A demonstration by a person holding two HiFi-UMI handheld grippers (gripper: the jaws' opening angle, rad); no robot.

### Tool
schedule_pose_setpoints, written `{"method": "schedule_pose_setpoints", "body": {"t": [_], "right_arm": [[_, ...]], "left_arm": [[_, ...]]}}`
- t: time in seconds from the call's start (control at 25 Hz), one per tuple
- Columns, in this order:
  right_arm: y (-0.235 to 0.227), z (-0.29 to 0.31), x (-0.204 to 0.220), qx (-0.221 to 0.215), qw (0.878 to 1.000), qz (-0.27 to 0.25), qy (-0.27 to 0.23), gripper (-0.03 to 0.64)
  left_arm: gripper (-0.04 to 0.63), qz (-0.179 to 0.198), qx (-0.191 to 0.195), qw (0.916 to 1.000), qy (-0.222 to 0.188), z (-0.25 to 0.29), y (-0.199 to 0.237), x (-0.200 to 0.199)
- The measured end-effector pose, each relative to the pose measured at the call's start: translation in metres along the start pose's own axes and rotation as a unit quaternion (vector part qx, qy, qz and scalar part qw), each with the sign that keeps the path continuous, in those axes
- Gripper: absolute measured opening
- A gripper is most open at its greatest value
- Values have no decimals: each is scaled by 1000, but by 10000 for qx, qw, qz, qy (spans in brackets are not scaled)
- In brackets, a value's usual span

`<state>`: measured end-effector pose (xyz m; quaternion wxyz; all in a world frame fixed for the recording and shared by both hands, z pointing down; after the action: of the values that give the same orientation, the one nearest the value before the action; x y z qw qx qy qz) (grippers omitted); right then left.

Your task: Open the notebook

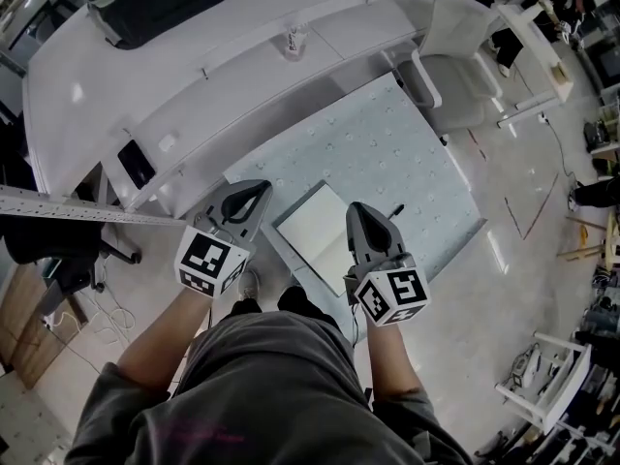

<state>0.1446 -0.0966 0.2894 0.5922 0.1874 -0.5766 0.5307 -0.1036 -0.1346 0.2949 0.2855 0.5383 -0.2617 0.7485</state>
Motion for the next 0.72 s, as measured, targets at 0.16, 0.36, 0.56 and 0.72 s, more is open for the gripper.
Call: {"method": "schedule_pose_setpoints", "body": {"t": [0.16, 0.36, 0.56, 0.72], "right_arm": [[3, 1, -3, -87, 10000, -44, 1, 3], [4, 3, -6, -155, 9999, -69, 12, 3], [6, 7, -6, -207, 9998, -77, 28, 3], [7, 8, -6, -243, 9997, -84, 49, 3]], "left_arm": [[2, -27, -21, 10000, -65, -3, 2, -2], [2, -55, -78, 9999, -116, -5, 3, -5], [2, -112, -117, 9998, -117, -6, 5, -5], [2, -106, -122, 9998, -100, -6, 5, -4]]}}
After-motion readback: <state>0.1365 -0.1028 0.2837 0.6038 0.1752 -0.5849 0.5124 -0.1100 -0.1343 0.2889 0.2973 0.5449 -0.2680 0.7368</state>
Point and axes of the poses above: the fingertips, and each gripper's own axes: z forward along the fingers, y to its left, x out of its underside, the point moved 9 cm from there along -z, backward along the fingers, and after that the axes turned 10 degrees about z, right-handed, at the moved point
